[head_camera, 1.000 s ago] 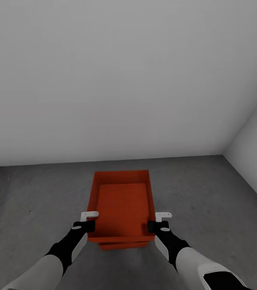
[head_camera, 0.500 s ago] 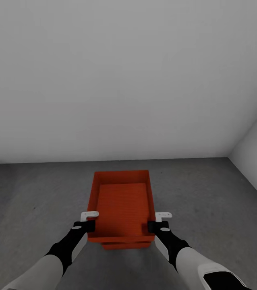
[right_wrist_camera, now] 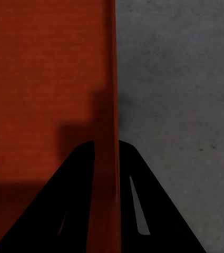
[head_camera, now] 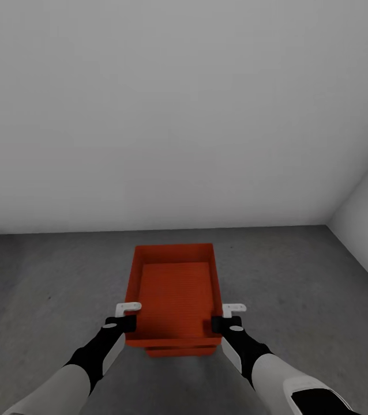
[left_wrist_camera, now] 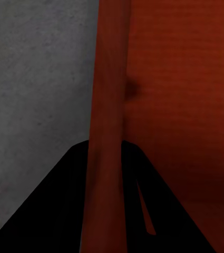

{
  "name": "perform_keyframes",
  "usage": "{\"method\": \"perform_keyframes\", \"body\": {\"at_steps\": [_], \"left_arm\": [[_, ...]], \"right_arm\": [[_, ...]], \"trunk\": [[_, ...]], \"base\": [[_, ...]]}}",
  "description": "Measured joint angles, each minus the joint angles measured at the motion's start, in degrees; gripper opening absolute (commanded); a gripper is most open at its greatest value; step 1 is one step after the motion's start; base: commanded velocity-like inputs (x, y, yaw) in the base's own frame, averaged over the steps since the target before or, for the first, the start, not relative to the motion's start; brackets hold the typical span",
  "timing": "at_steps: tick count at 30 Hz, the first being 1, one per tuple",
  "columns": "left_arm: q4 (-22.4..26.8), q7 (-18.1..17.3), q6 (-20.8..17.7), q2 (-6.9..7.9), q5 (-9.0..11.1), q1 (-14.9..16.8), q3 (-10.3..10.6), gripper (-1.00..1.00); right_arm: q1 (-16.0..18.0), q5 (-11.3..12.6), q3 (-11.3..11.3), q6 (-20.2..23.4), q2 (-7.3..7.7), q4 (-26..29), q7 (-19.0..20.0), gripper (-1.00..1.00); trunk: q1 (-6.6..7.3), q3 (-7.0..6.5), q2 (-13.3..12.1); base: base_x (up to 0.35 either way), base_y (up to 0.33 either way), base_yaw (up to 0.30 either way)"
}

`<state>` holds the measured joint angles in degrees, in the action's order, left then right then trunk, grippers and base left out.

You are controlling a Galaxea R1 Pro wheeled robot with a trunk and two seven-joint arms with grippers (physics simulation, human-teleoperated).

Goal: Move the two storage containers from the living room to the garage. In the garage, place one container on the floor and stack the other container on top of it (either order is fine).

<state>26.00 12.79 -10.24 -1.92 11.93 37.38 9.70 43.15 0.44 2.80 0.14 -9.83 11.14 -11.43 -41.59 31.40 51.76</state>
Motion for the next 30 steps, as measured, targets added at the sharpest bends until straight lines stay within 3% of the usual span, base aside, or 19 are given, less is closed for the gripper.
{"method": "perform_keyframes", "body": {"at_steps": [30], "left_arm": [[0.0,-0.01,0.0,0.0,-0.01,0.0,-0.01,-1.0]], "right_arm": [[0.0,0.01,0.0,0.01,0.0,0.0,0.01,-1.0]], "trunk": [[0.0,0.0,0.0]], "base": [[-0.012,0.0,0.0]]}}
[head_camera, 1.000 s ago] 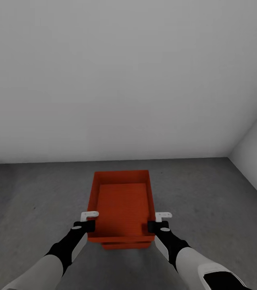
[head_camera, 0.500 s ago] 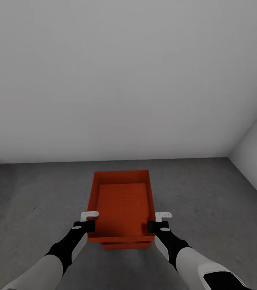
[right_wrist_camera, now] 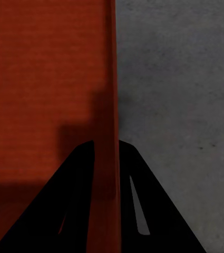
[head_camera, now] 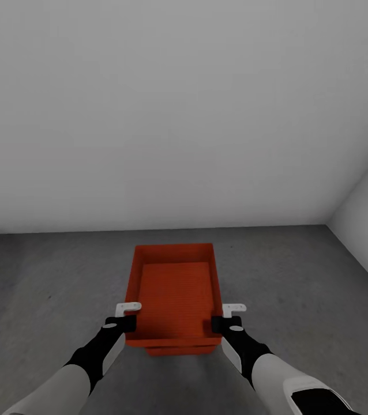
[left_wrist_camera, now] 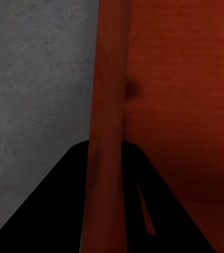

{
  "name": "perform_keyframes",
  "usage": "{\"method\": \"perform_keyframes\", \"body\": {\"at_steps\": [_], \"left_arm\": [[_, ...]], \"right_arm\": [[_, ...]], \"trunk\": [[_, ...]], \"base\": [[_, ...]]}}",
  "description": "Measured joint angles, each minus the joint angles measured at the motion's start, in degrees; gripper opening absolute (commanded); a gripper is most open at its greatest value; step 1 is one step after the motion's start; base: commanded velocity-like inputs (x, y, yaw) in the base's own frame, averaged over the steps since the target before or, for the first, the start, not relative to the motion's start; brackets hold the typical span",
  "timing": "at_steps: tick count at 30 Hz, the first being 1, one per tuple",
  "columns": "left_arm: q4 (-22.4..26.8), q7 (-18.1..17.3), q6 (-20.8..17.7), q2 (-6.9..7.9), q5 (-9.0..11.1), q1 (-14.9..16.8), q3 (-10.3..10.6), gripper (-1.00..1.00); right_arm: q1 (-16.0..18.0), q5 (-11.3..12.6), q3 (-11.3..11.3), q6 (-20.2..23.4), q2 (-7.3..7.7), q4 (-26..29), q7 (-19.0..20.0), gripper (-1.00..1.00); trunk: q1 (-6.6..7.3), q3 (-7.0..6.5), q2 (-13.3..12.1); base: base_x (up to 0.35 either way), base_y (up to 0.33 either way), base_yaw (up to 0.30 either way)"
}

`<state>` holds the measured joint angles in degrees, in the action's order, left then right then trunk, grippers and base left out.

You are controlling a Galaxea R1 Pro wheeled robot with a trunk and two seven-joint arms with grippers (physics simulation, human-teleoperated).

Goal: Move the two storage containers from the living room to the garage. In the garage, place one container on the floor and stack the other container on top of it (either order is fine).

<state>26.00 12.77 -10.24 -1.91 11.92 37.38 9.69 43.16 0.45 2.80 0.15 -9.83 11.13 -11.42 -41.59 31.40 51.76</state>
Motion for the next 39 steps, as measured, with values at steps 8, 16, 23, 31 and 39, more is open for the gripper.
{"method": "perform_keyframes", "body": {"at_steps": [8,16,23,31,39], "left_arm": [[0.05,0.04,0.0,0.0,0.0,0.0,0.05,-1.0],[-0.05,0.17,0.02,-0.15,-0.04,0.0,0.0,-1.0],[-0.09,0.26,0.06,-0.18,0.06,0.0,0.12,-1.0],[-0.16,0.27,0.09,-0.18,0.16,0.0,0.11,-1.0],[-0.18,0.26,0.17,-0.18,0.2,0.0,0.13,-1.0]], "right_arm": [[0.0,0.02,0.0,-0.06,0.01,0.0,0.01,-1.0],[-0.02,0.0,-0.01,0.01,0.13,0.0,0.17,-1.0],[-0.04,0.03,0.0,-0.01,0.19,0.0,0.23,-1.0],[-0.01,-0.09,-0.03,0.08,0.18,0.0,0.23,-1.0],[0.0,-0.19,-0.09,0.05,0.17,0.0,0.24,-1.0]], "trunk": [[0.0,0.0,0.0],[0.0,0.0,0.0],[0.0,0.0,0.0],[0.0,0.0,0.0],[-0.65,0.53,1.19]], "base": [[0.0,0.0,0.0],[0.0,0.0,0.0],[0.0,0.0,0.0],[0.0,0.0,0.0],[0.0,0.0,0.0]]}}
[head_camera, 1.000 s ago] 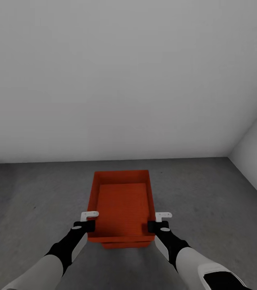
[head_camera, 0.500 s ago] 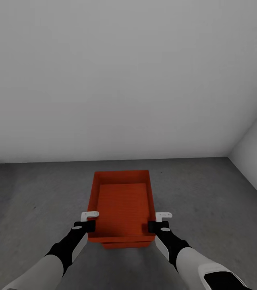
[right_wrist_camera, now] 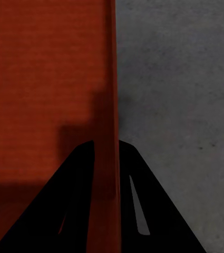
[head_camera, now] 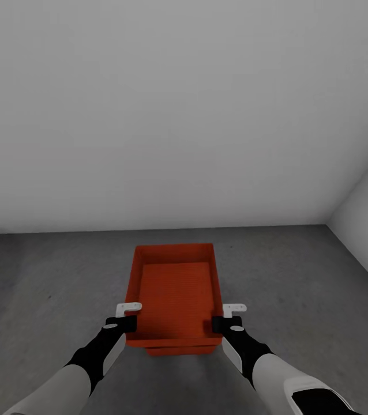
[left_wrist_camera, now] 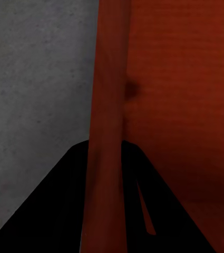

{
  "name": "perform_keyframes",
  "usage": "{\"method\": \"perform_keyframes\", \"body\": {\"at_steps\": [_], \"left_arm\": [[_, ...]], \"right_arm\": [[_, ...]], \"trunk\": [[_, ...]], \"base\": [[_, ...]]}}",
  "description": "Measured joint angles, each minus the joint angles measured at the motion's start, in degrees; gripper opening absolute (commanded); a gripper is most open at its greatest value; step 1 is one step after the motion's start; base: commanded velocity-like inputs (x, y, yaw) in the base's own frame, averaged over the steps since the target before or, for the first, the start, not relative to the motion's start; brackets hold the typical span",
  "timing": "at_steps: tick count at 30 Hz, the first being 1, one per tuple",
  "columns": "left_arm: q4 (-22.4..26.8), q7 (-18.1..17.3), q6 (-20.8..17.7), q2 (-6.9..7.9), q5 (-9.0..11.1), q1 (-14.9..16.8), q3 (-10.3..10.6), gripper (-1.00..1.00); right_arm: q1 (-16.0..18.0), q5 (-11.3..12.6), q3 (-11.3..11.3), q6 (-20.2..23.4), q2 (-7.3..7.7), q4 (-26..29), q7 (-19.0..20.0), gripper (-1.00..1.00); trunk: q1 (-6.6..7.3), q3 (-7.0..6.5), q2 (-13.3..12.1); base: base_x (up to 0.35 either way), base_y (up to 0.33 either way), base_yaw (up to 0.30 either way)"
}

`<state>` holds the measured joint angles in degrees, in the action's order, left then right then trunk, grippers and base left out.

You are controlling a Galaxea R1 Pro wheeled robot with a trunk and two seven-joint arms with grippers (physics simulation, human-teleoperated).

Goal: Move the two storage containers from the living room to the garage. In the garage, place one container on the floor and stack the other container on top of it (either order is fine).

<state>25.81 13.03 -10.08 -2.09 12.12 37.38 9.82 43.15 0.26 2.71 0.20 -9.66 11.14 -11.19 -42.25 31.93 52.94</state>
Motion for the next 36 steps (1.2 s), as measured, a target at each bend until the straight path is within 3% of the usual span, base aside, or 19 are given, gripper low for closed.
{"method": "perform_keyframes", "body": {"at_steps": [36], "left_arm": [[0.0,-0.02,-0.03,0.02,0.02,0.0,0.01,-1.0]], "right_arm": [[0.0,0.1,0.08,0.03,-0.01,0.0,-0.04,-1.0]], "trunk": [[-7.91,6.47,14.45]], "base": [[0.0,0.0,0.0]]}}
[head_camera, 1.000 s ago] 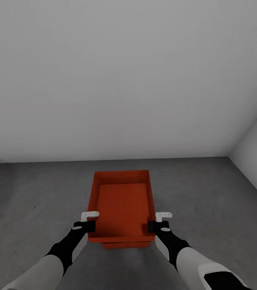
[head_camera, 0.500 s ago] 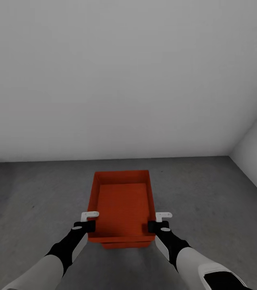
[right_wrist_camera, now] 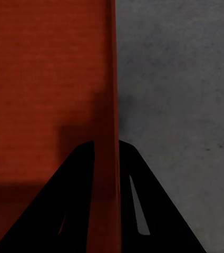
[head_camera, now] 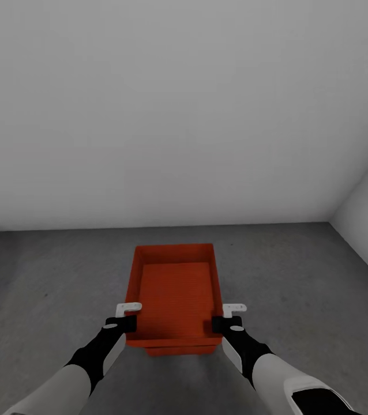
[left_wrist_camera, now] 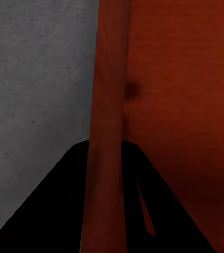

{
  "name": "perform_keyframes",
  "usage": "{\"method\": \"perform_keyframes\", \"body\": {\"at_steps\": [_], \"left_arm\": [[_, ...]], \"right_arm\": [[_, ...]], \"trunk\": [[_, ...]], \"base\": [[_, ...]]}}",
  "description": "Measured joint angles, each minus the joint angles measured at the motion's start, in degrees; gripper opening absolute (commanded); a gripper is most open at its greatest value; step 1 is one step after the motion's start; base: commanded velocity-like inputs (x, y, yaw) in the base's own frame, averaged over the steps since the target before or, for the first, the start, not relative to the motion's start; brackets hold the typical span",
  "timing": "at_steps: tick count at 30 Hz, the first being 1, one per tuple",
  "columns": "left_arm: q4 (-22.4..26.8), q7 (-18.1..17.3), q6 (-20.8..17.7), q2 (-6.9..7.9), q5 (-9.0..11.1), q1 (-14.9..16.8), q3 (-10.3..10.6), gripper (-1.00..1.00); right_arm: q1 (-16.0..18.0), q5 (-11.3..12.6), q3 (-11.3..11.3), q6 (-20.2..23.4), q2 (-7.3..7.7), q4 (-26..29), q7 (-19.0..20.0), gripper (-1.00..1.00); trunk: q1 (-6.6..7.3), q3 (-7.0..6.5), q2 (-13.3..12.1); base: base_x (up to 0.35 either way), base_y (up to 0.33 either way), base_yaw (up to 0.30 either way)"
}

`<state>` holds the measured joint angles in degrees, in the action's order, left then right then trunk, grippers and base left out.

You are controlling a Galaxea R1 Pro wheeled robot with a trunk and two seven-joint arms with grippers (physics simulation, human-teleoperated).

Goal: Move the two storage containers from the living room to the garage. In the garage, place one container on the floor and stack the other container on top of it (either order is fine).

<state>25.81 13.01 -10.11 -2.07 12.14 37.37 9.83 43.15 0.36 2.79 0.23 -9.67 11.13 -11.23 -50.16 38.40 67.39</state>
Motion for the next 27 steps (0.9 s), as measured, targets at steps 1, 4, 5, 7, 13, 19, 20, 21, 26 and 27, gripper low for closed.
{"method": "perform_keyframes", "body": {"at_steps": [1,4,5,7,13,19,20,21,26,27], "left_arm": [[0.0,0.0,-0.02,-0.01,0.0,0.0,0.0,-1.0],[0.0,0.01,-0.02,-0.01,0.0,0.0,0.01,-1.0],[0.0,0.01,-0.04,-0.01,0.0,0.0,-0.01,-1.0],[0.0,0.0,-0.04,0.0,0.0,0.0,-0.02,-1.0],[0.0,-0.03,-0.05,0.03,0.01,0.0,0.0,-1.0],[0.0,0.0,-0.05,0.0,0.0,0.0,0.01,-1.0],[0.0,-0.02,-0.05,0.02,0.0,0.0,0.0,-1.0],[0.0,-0.05,-0.05,0.04,0.01,0.0,-0.03,-1.0],[0.0,-0.01,-0.05,0.01,0.01,0.0,-0.01,-1.0],[0.0,-0.03,-0.05,0.02,0.01,0.0,0.01,-1.0]], "right_arm": [[0.0,0.0,0.0,0.02,0.01,0.0,0.01,-1.0],[-0.01,0.02,0.0,0.01,0.01,0.0,0.01,-1.0],[0.0,0.01,0.0,0.04,0.01,0.0,0.01,-1.0],[0.01,0.0,0.0,0.05,0.0,0.0,0.0,-1.0],[-0.01,0.02,0.0,0.03,-0.03,0.0,-0.04,-1.0],[-0.01,0.03,0.0,0.03,0.0,0.0,0.0,-1.0],[0.0,0.02,0.0,0.04,-0.01,0.0,-0.02,-1.0],[0.0,-0.01,0.0,0.05,-0.04,0.0,-0.06,-1.0],[0.01,-0.01,0.0,0.06,-0.01,0.0,-0.01,-1.0],[0.0,0.01,0.0,0.05,-0.02,0.0,-0.03,-1.0]], "trunk": [[-0.22,0.18,0.4],[-0.88,0.72,1.61],[-1.1,0.9,2.01],[-1.54,1.26,2.81],[-2.86,2.34,5.22],[-4.17,3.41,7.62],[-4.39,3.59,8.03],[-4.61,3.77,8.43],[-5.71,4.67,10.43],[-5.93,4.85,10.83]], "base": [[0.0,0.0,0.0],[0.0,0.0,0.0],[0.0,0.0,0.0],[0.0,0.0,0.0],[0.0,0.0,0.0],[0.0,0.0,0.0],[0.0,0.0,0.0],[0.0,0.0,0.0],[0.0,0.0,0.0],[0.0,0.0,0.0]]}}
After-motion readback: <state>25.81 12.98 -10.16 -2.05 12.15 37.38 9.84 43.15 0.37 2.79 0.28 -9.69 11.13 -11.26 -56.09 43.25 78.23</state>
